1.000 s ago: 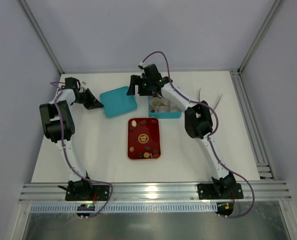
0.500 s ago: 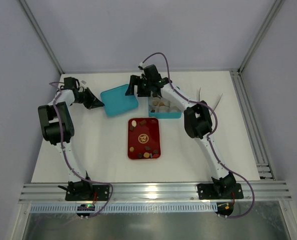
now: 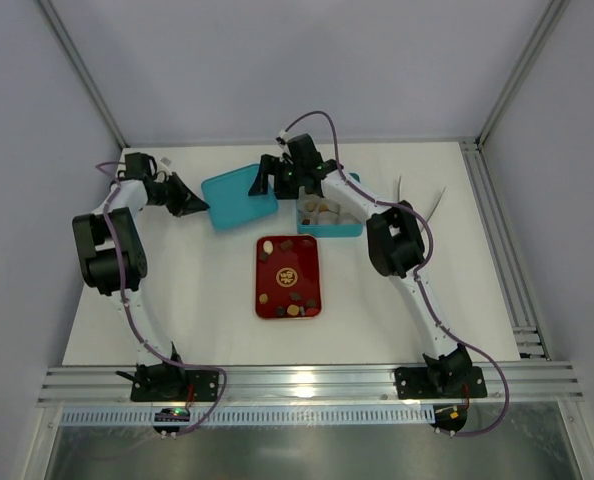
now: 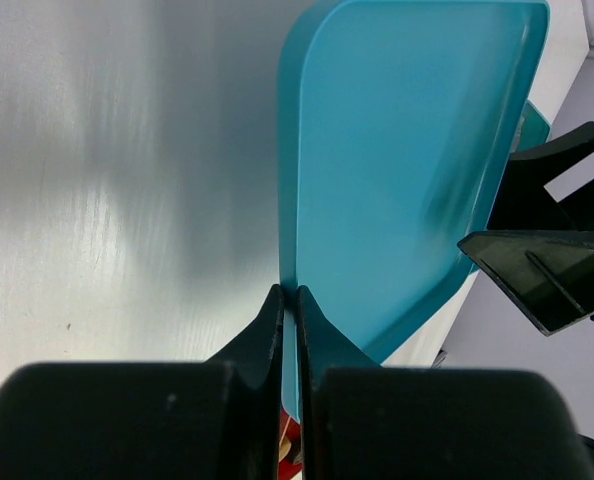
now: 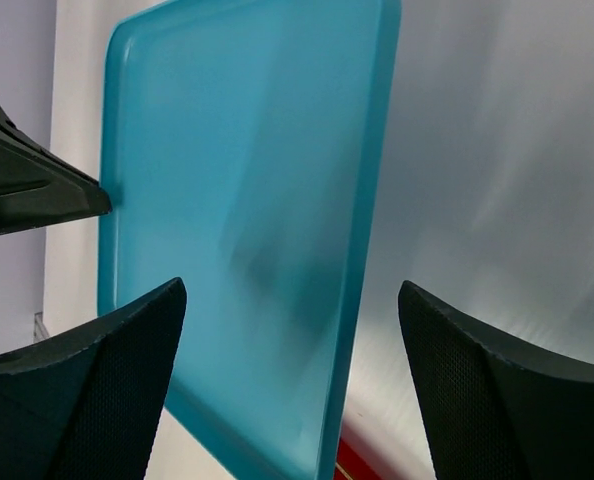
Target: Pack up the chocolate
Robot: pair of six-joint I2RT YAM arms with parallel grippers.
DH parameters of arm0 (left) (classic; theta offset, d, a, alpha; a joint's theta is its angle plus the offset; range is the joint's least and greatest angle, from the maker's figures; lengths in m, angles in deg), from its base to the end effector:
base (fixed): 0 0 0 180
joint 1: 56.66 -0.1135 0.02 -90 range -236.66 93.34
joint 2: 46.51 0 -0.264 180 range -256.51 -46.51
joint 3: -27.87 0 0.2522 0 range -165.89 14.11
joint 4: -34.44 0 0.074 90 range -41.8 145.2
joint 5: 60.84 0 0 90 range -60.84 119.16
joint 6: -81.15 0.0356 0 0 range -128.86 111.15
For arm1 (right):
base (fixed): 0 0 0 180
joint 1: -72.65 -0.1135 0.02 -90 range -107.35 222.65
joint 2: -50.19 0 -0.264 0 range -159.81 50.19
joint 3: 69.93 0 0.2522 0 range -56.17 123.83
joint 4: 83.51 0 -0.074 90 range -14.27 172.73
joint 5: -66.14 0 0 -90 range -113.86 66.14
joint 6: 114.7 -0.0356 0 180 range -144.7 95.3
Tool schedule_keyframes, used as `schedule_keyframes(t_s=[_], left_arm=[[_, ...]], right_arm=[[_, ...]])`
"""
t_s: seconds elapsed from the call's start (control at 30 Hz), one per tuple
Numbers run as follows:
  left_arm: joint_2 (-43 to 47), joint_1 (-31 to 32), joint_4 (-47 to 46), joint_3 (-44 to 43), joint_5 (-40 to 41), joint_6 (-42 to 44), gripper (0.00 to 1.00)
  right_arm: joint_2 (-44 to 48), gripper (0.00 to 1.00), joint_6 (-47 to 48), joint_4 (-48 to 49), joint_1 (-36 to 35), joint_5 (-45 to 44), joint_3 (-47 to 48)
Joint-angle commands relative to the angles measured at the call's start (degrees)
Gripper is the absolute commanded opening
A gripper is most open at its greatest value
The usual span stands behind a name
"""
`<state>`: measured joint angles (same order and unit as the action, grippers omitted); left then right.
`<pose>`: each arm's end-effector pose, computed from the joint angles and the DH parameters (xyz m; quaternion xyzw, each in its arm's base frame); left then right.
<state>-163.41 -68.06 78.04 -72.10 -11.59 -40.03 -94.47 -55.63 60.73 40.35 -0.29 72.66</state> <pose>0.4265 0.0623 0.1876 -0.2467 0.8769 -0.3727 0.1771 0.4756 0.3175 0.1917 -0.1003 0.8781 0.3819 0.2704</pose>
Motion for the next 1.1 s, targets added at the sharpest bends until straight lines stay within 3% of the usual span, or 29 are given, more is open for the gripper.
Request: schedule_keyframes(t_s=[0.0,0.17,0.33,0.43,0.57,0.7,0.87,1.07], left_arm=[[4.3,-0.3,-2.6,1.0,-3.9,-1.0,0.00],[4.8,-0.1,-3.0,1.6,-4.3,-1.0,0.00],[5.1,0.0,-3.0,1.8,-4.5,-0.8,0.00],[5.2,0.2,-3.0,1.6,-4.7,-0.7,0.00],[5.3,0.9,-3.0,1.4,-4.8,-0.6,0.00],[5.5,1.5,-3.0,1.3,-4.7,-0.4,0.00],[6.4,2.0,-2.9,1.0,-4.3,-0.7,0.01],[9.6,3.1,-2.4,0.4,-2.1,-0.9,0.26]], right_arm=[[4.4,0.86,-4.1,6.4,-0.1,5.8,-1.7],[4.6,0.72,-12.1,13.6,0.2,13.1,-3.2],[5.3,0.66,-15.2,16.7,0.6,15.4,-3.4],[5.3,0.56,-17.9,18.6,1.0,17.6,-3.6],[5.7,0.27,-19.1,19.1,1.3,19.1,-3.9],[7.1,0.05,-19.6,19.4,1.4,19.4,-5.7],[8.9,0.04,-21.7,20.7,1.9,19.5,-7.8],[13.5,0.04,-23.6,21.4,2.8,18.8,-11.7]])
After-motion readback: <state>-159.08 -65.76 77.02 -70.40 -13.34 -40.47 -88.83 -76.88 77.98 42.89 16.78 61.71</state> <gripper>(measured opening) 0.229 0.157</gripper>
